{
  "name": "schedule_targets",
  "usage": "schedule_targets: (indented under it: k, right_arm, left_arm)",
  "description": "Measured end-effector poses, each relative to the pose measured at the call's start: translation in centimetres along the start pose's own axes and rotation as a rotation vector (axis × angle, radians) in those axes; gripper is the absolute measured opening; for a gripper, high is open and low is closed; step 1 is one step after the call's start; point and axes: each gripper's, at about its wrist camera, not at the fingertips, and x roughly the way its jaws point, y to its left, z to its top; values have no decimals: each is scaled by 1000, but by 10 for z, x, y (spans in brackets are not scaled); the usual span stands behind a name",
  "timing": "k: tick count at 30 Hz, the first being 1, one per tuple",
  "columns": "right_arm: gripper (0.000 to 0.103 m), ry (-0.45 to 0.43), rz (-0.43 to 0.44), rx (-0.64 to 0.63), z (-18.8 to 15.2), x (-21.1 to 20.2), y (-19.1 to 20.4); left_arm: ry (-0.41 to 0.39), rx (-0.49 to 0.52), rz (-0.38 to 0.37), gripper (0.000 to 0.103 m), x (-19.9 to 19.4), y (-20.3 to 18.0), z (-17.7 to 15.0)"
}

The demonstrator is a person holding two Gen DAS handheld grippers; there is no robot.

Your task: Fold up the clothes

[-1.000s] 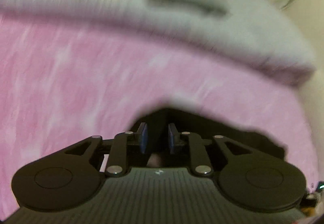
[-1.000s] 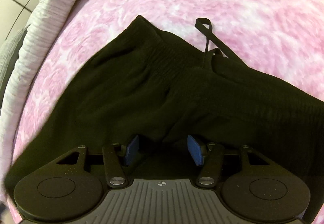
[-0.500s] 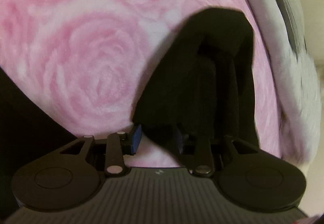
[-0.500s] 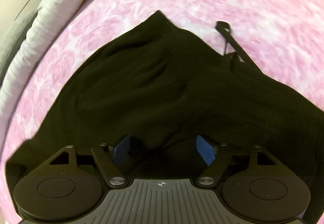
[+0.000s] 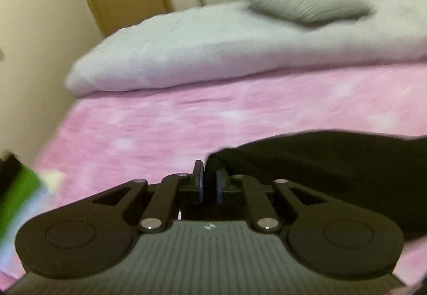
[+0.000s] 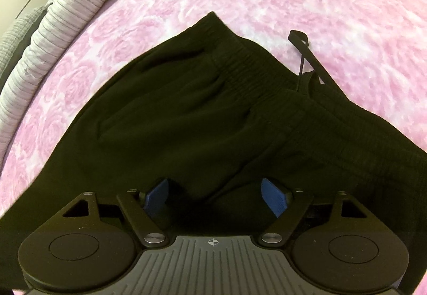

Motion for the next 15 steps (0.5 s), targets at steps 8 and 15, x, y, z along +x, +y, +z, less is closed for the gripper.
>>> schedule_targets:
  k: [8,15]
  right_arm:
    - [81,27,72,151,-16,-19,-3]
    - [80,35,72,132,-23,-36,-9]
  left_arm:
    - [329,-434,-26,26,22,40,-82]
    - [476,-743,-220,26,-13,7,-164]
